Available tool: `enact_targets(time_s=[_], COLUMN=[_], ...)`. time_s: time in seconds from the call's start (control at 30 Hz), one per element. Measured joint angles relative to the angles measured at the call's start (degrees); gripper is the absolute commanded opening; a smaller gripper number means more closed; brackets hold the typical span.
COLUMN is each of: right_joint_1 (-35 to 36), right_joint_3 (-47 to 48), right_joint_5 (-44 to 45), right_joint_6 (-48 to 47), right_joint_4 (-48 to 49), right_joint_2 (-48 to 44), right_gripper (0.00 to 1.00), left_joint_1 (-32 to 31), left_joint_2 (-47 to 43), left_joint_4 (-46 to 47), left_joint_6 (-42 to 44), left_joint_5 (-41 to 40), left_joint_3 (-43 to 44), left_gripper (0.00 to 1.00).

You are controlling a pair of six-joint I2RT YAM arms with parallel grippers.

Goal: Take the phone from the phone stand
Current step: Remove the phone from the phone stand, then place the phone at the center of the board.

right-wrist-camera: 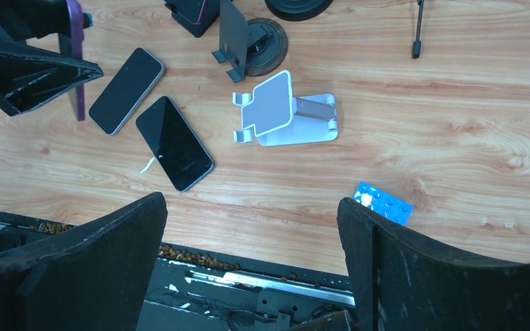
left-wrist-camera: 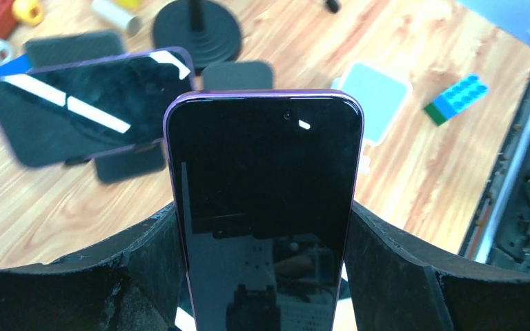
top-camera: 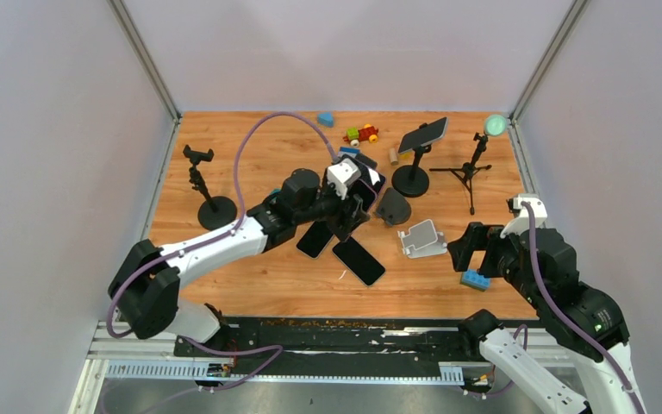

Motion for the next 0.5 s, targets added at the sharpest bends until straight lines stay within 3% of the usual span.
enact_targets(time_s=[0.27, 0.5], right_joint_1=[0.00, 0.00], right_joint_3=[-0.61, -0.94], right_joint_5=[-1.38, -1.92], right_joint_6=[0.02, 0.00], right_joint_4=[1.60, 2.10], right_joint_2=[0.31, 0.33], right_gripper=[0.95, 0.95], left_joint_1=[10.60, 11.87], left_joint_2=[-7.06, -4.09], left_joint_4=[2.49, -3.85], left_joint_6=[-2.78, -1.86], left_joint_5=[-4.22, -16.39], left_joint_3=[-14.10, -12.74], left_gripper=[0.00, 0.00])
